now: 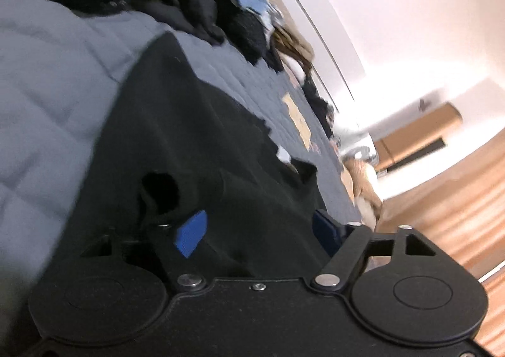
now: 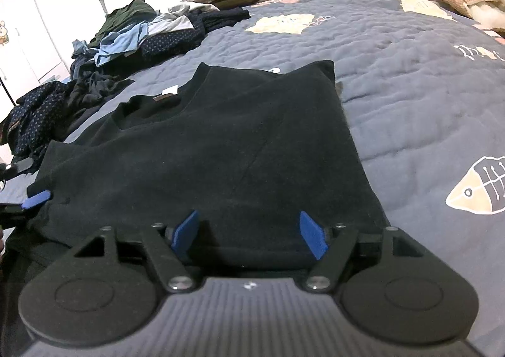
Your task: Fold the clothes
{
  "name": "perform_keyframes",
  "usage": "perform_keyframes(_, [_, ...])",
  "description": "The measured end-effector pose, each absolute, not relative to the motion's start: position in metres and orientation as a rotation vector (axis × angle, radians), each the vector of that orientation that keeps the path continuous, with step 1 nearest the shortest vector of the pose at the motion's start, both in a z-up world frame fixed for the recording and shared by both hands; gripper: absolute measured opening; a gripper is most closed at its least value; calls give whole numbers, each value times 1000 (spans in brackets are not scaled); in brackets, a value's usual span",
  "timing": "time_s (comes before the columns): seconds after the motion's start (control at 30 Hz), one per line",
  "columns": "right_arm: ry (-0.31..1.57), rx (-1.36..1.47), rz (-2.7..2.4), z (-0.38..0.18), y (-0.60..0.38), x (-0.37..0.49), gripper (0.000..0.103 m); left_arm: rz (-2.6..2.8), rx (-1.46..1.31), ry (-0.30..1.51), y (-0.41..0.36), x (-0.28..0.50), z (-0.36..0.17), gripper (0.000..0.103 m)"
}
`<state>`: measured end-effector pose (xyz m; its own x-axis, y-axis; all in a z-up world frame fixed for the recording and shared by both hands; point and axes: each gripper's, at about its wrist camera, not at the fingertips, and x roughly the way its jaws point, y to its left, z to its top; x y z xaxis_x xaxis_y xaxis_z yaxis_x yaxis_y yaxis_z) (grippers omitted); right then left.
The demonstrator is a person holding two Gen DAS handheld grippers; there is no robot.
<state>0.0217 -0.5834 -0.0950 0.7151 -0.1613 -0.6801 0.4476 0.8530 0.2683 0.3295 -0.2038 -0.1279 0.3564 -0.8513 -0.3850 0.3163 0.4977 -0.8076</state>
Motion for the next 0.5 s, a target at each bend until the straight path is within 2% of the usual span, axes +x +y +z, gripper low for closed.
perform_keyframes(0.13, [701, 431, -341, -95, -584, 22, 74, -740, -687, 830, -191, 343, -117, 72])
perform_keyframes(0.23, [702, 428, -340, -95, -583, 22, 74, -721, -662, 843, -188, 349, -111, 73])
perform_keyframes(0.4, [704, 427, -348, -93, -581, 23, 76, -753, -604, 800, -180, 321, -81, 75])
perform_keyframes(0.5, [694, 429, -358, -86, -580, 22, 76, -781, -546, 781, -177, 287, -63, 80])
